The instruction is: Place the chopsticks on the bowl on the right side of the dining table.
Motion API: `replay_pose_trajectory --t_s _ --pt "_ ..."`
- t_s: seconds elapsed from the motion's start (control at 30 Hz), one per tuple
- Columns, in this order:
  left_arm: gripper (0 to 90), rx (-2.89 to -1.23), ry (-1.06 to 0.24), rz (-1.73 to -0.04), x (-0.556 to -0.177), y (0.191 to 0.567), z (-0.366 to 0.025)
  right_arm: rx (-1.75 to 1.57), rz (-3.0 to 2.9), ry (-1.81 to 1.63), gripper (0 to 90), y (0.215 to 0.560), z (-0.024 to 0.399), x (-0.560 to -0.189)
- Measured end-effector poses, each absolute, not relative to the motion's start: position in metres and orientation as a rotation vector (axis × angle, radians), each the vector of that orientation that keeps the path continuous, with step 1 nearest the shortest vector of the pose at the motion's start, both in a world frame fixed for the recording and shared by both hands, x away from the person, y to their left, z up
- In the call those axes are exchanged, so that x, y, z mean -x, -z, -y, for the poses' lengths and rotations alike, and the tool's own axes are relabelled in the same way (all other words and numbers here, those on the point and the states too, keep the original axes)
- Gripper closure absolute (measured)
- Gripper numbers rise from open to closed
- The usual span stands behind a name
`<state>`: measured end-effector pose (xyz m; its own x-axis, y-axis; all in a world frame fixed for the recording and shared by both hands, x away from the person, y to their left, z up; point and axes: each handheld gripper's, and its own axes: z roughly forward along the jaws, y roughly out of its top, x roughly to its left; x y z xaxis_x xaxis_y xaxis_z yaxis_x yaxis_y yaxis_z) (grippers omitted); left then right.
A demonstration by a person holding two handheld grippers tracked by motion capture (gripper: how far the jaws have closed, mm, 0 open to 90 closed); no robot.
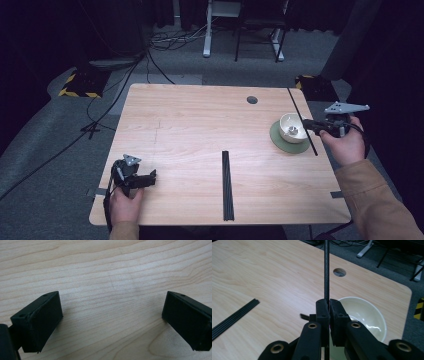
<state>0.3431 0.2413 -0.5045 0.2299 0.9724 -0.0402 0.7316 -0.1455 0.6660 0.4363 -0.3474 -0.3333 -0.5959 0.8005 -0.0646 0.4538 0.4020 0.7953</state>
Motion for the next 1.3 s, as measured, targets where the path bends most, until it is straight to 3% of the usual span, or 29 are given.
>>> replay_pose_trajectory --t_s 0.83,1.3 --pt "3.2 -1.941 -0.552 -1.56 -0.343 0.505 -0.241 -1.188 -2.209 -0.917 86.9 0.366 0.361 -0.502" --pt "3.2 -1.941 -0.55 -1.56 -0.343 0.505 -0.241 -1.238 -2.216 -0.891 86.8 0.385 0.363 -0.519"
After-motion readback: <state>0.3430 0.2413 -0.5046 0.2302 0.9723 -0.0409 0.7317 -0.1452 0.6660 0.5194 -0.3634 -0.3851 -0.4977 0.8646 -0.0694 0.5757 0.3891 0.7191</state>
